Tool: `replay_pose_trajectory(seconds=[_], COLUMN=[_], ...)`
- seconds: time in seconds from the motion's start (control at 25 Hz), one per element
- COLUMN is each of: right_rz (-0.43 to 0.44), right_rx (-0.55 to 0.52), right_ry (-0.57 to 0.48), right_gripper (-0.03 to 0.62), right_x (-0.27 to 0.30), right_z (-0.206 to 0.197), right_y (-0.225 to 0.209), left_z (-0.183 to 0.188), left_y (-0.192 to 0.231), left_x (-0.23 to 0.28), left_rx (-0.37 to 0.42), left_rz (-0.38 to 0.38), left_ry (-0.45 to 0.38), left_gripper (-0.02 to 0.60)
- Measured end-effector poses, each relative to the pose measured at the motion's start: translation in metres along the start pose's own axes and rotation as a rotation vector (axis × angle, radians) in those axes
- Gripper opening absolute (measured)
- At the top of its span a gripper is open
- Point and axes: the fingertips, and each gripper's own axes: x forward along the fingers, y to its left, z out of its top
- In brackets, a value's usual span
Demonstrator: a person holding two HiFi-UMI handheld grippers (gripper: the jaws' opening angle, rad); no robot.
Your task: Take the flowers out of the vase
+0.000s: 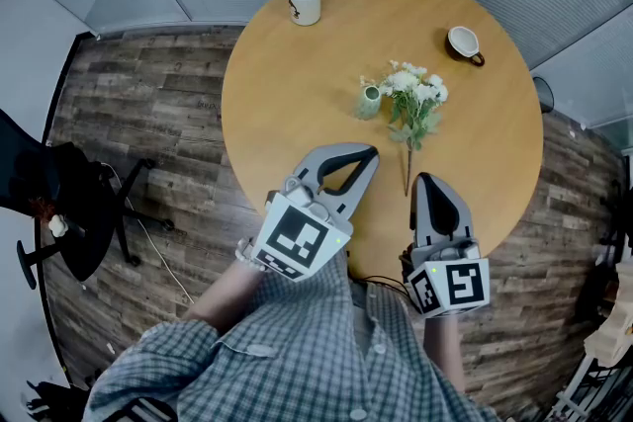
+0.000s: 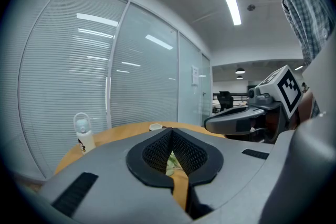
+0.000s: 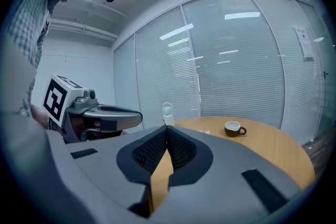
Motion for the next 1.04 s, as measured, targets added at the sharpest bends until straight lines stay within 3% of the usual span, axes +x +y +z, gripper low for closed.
replay_pose_trajectory(seconds=[1.04], right_rz=[0.0], right_rx=[0.002], right_ry=[0.012], right_gripper=[0.009], right_x=[-0.0002], right_z=[-0.0039], right_y=[0.0021], left_z=[-0.0028], left_y=[-0.0001], left_x=[-0.0016], left_rx=[-0.002], left_rz=[-0.002], left_ry=[0.007], left_gripper=[0.008])
